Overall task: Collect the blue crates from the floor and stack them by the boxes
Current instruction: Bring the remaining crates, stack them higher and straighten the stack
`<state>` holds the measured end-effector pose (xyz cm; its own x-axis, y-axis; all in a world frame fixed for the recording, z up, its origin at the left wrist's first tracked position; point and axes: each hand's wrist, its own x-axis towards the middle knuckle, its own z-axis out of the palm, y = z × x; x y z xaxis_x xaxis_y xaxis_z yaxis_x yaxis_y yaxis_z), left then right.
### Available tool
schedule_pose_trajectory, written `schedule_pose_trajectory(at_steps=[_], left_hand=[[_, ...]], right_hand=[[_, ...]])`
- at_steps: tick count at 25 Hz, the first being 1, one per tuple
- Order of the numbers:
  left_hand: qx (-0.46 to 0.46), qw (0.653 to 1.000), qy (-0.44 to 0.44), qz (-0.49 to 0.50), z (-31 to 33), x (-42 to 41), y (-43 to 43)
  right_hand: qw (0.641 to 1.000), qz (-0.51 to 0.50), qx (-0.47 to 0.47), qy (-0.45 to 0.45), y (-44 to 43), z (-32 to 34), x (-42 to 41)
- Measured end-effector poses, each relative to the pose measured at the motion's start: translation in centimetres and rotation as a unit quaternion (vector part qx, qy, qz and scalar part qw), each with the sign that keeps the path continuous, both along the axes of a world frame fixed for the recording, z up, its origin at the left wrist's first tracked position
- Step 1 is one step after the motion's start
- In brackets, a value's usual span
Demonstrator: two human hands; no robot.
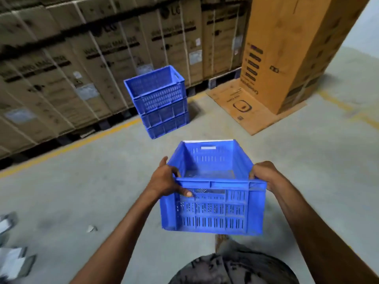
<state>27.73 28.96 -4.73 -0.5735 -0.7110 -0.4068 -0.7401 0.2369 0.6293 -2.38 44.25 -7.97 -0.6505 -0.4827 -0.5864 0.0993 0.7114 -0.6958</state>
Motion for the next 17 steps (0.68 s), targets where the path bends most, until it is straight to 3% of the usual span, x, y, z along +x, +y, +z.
schedule_pose_trajectory(at_steps=[2,5,9,13,17], left_hand=[[0.071,0.993,0.074,0.052,0.6,-0.1,-4.3],[0.12,0.978,0.096,0.14,2.1,-1.7,-11.6],[0.176,0.962,0.172,0.118,4.4,-1.8,-21.9],[0.132,0.951,0.259,0.109,4.2,0.1,-33.8],[0.062,0.951,0.277,0.125,4.2,0.4,-47.8]], right_hand=[[1.0,0.017,-0.015,-0.004,-5.3,0.7,-2.0],[1.0,0.003,-0.027,-0.008,-12.8,2.2,-3.8],[0.998,-0.001,-0.062,-0.014,-23.1,4.5,-4.3],[0.993,-0.018,-0.114,0.005,-34.5,5.1,-4.0],[0.986,-0.052,-0.153,0.031,-46.6,5.3,-0.8]])
